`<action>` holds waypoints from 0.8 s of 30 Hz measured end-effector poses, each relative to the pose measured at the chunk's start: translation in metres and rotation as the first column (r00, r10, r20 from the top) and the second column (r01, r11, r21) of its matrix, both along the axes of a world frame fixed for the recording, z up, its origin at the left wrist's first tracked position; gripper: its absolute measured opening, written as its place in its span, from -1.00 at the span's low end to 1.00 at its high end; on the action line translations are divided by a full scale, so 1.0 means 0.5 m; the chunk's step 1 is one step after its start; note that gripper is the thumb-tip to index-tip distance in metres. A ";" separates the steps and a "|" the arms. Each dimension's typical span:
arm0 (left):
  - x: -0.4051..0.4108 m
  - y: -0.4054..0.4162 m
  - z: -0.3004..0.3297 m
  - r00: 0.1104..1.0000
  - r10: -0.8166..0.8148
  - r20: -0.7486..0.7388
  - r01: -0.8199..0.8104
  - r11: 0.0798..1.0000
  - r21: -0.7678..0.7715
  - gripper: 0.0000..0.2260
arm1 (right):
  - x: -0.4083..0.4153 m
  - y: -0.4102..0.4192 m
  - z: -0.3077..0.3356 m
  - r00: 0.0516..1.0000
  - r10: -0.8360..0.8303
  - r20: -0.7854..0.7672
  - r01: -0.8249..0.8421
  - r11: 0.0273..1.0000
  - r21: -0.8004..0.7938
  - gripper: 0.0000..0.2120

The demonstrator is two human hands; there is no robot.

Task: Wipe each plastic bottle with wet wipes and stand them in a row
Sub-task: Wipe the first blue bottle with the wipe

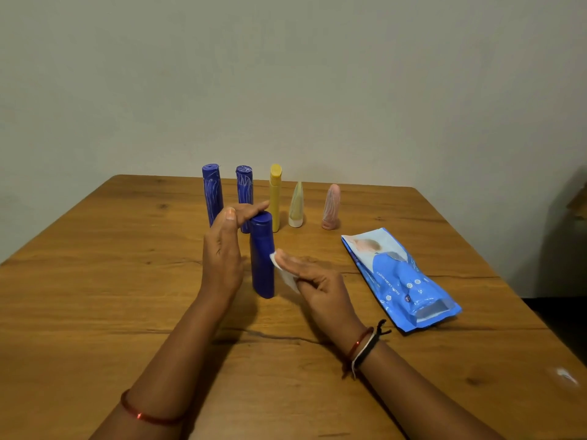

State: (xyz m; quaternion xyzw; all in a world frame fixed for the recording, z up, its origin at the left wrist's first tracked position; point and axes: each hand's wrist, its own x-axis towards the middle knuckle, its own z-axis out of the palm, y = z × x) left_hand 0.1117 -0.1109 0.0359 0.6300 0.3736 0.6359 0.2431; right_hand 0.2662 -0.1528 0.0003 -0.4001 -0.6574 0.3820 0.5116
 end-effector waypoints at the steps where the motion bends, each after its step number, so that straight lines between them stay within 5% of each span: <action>1: -0.001 0.000 0.001 1.000 -0.013 -0.007 0.013 1.000 0.000 -0.64 | 0.008 0.002 -0.003 1.000 0.002 0.019 -0.001 0.999 -0.032 -0.55; 5: -0.007 0.003 0.004 0.996 -0.032 -0.088 0.029 0.999 -0.033 -0.82 | 0.022 0.015 -0.016 0.992 -0.073 -0.108 0.058 0.989 -0.133 -0.56; 9: -0.003 -0.004 0.015 0.990 -0.039 -0.137 0.025 0.995 -0.097 -0.73 | 0.025 0.025 -0.013 0.968 -0.147 -0.202 0.104 0.972 -0.209 -0.55; 17: -0.049 -0.022 0.057 0.998 -0.063 -0.007 0.061 0.981 -0.182 -0.59 | -0.013 0.069 -0.041 0.917 -0.162 -0.365 0.013 0.926 -0.378 -0.47; 24: -0.184 -0.018 0.083 0.999 0.041 -0.018 -0.043 0.992 -0.123 -0.57 | -0.097 0.106 -0.041 0.919 -0.133 -0.372 -0.027 0.918 -0.395 -0.48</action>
